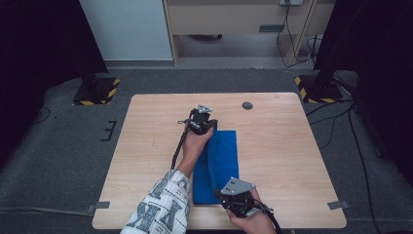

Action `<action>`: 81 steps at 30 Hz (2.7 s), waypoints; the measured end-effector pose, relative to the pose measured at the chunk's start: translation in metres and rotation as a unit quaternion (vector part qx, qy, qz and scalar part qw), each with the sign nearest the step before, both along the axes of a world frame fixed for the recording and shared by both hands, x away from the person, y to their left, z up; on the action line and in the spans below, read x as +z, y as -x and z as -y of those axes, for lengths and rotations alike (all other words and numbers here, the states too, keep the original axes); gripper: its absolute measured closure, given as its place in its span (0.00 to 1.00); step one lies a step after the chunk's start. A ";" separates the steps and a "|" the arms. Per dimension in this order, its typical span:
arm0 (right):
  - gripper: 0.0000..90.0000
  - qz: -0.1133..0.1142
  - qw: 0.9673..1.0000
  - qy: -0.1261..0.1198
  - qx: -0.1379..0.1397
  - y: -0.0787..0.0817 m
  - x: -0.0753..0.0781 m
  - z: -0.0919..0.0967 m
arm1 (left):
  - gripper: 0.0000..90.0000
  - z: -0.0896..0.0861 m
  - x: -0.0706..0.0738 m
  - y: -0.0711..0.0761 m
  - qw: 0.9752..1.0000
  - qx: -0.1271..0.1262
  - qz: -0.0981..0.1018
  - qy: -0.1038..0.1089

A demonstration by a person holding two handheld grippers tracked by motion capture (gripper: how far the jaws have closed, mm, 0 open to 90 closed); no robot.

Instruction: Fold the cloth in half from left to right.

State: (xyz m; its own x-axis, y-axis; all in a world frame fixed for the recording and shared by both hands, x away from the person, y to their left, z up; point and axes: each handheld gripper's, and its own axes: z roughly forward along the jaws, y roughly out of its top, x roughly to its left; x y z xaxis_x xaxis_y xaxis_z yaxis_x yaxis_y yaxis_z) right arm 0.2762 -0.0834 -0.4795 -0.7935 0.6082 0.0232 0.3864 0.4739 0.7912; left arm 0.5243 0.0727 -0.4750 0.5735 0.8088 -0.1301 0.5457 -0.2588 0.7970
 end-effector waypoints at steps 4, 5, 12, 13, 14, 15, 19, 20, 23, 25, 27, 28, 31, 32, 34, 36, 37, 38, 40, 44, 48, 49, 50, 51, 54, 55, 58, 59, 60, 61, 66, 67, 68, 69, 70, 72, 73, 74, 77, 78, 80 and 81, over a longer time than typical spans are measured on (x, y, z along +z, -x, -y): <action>0.99 0.002 1.000 0.000 -0.003 0.001 -0.001 0.005 | 0.97 0.005 0.001 -0.003 1.000 -0.001 -0.003 0.000; 0.99 0.001 1.000 0.000 -0.004 0.001 -0.001 0.006 | 0.97 0.006 0.000 -0.004 1.000 0.000 -0.001 0.003; 0.99 0.001 1.000 0.001 -0.001 0.004 0.000 0.009 | 0.98 0.011 -0.004 -0.006 1.000 -0.001 -0.009 0.008; 0.99 0.002 1.000 0.002 -0.001 0.004 0.000 0.009 | 0.98 0.013 -0.005 -0.006 1.000 -0.003 -0.010 0.008; 0.99 0.002 1.000 0.002 0.000 0.005 0.000 0.010 | 0.98 0.014 -0.006 -0.006 1.000 -0.004 -0.011 0.009; 0.99 0.003 1.000 0.003 0.000 0.005 0.000 0.010 | 0.98 0.016 -0.006 -0.006 1.000 -0.005 -0.011 0.010; 0.99 0.003 1.000 0.002 -0.001 0.006 0.001 0.011 | 0.98 0.023 -0.007 -0.005 1.000 -0.010 -0.011 0.009; 0.99 0.003 1.000 0.003 -0.001 0.006 0.001 0.012 | 0.98 0.024 -0.008 -0.005 1.000 -0.010 -0.010 0.008; 0.99 -0.001 1.000 -0.001 -0.004 0.006 0.000 0.014 | 0.98 0.027 -0.009 -0.005 1.000 -0.013 -0.011 0.009; 0.99 0.000 1.000 0.001 -0.005 0.006 0.000 0.016 | 0.98 0.029 -0.010 -0.005 1.000 -0.017 -0.011 0.010; 0.99 -0.001 1.000 0.002 -0.007 0.006 0.000 0.018 | 0.98 0.031 -0.010 -0.005 1.000 -0.018 -0.012 0.011; 0.99 -0.001 1.000 0.004 -0.007 0.006 0.000 0.019 | 0.98 0.031 -0.011 -0.005 1.000 -0.018 -0.013 0.009; 0.99 -0.002 1.000 0.006 -0.010 0.007 -0.001 0.022 | 0.98 0.034 -0.012 -0.005 1.000 -0.019 -0.016 0.006; 0.99 -0.004 1.000 0.007 -0.012 0.008 -0.002 0.024 | 0.98 0.035 -0.013 -0.005 1.000 -0.019 -0.016 0.005; 0.99 -0.005 1.000 0.007 -0.013 0.007 -0.003 0.025 | 0.98 0.038 -0.015 -0.006 1.000 -0.019 -0.019 0.003; 0.99 -0.008 1.000 0.008 -0.014 0.007 -0.005 0.026 | 0.98 0.040 -0.017 -0.006 1.000 -0.019 -0.020 0.000; 0.99 -0.009 1.000 0.009 -0.015 0.007 -0.006 0.027 | 0.98 0.042 -0.018 -0.007 1.000 -0.018 -0.021 0.000; 0.99 -0.009 1.000 0.009 -0.015 0.007 -0.006 0.027 | 0.97 0.043 -0.019 -0.007 1.000 -0.017 -0.020 -0.003; 0.99 -0.011 1.000 0.009 -0.017 0.007 -0.007 0.029 | 0.98 0.045 -0.020 -0.008 1.000 -0.017 -0.020 -0.002; 0.99 -0.021 0.999 0.003 -0.026 0.004 -0.011 0.035 | 0.97 0.052 -0.021 -0.010 1.000 -0.022 -0.020 -0.006; 0.99 -0.025 0.999 0.003 -0.028 0.004 -0.014 0.037 | 0.97 0.056 -0.021 -0.011 0.999 -0.022 -0.019 -0.016; 0.99 -0.028 0.999 -0.001 -0.031 0.003 -0.014 0.038 | 0.97 0.056 -0.022 -0.011 0.999 -0.022 -0.019 -0.021; 0.99 -0.031 0.999 -0.002 -0.031 0.003 -0.014 0.038 | 0.97 0.056 -0.023 -0.011 0.999 -0.022 -0.020 -0.025; 0.99 -0.033 0.999 -0.002 -0.031 0.003 -0.014 0.039 | 0.97 0.056 -0.024 -0.012 0.999 -0.023 -0.023 -0.026; 0.99 -0.033 0.999 -0.005 -0.030 0.004 -0.013 0.038 | 0.97 0.057 -0.026 -0.013 0.999 -0.023 -0.028 -0.026; 0.99 -0.033 0.999 -0.005 -0.030 0.004 -0.013 0.038 | 0.97 0.058 -0.028 -0.013 0.999 -0.021 -0.027 -0.025; 0.99 -0.036 0.999 -0.001 -0.035 0.003 -0.014 0.040 | 0.97 0.058 -0.031 -0.014 0.999 -0.022 -0.031 -0.025; 0.98 -0.036 0.999 0.001 -0.039 0.003 -0.015 0.041 | 0.97 0.058 -0.033 -0.015 0.999 -0.021 -0.032 -0.026; 0.98 -0.036 0.999 0.004 -0.040 0.002 -0.015 0.042 | 0.97 0.058 -0.034 -0.015 0.999 -0.021 -0.035 -0.026; 0.98 -0.039 0.998 0.005 -0.041 0.002 -0.016 0.043 | 0.97 0.058 -0.035 -0.015 0.999 -0.022 -0.037 -0.026; 0.95 -0.043 0.998 0.017 -0.045 0.001 -0.020 0.043 | 0.80 0.057 -0.037 -0.015 0.999 -0.020 -0.039 -0.003; 0.93 -0.042 0.998 0.019 -0.047 0.001 -0.021 0.043 | 0.79 0.057 -0.037 -0.014 0.999 -0.023 -0.036 0.002; 0.92 -0.042 0.998 0.021 -0.046 0.000 -0.022 0.042 | 0.76 0.057 -0.036 -0.014 0.999 -0.024 -0.035 0.002; 0.91 -0.045 0.998 0.023 -0.045 0.000 -0.022 0.042 | 0.72 0.056 -0.036 -0.014 0.999 -0.024 -0.034 0.005; 0.89 -0.044 0.998 0.024 -0.046 -0.001 -0.023 0.042 | 0.67 0.055 -0.034 -0.013 0.999 -0.024 -0.033 0.011; 0.85 -0.046 0.997 0.029 -0.048 -0.001 -0.025 0.043 | 0.61 0.054 -0.031 -0.012 0.999 -0.027 -0.026 0.020; 0.82 -0.049 0.997 0.031 -0.052 -0.002 -0.025 0.043 | 0.56 0.054 -0.030 -0.011 0.999 -0.028 -0.023 0.023; 0.77 -0.049 0.997 0.033 -0.054 -0.002 -0.026 0.043 | 0.52 0.053 -0.028 -0.011 0.999 -0.029 -0.021 0.026; 0.59 -0.049 0.996 0.043 -0.065 -0.005 -0.028 0.047 | 0.42 0.049 -0.021 -0.009 0.999 -0.036 -0.016 0.037; 0.53 -0.048 0.996 0.048 -0.066 -0.007 -0.029 0.049 | 0.40 0.048 -0.019 -0.007 0.999 -0.039 -0.011 0.035; 0.42 -0.050 0.995 0.051 -0.070 -0.009 -0.030 0.052 | 0.35 0.044 -0.014 -0.004 0.998 -0.044 -0.005 0.045; 0.38 -0.049 0.995 0.049 -0.071 -0.009 -0.030 0.054 | 0.33 0.042 -0.011 -0.002 0.998 -0.050 -0.007 0.049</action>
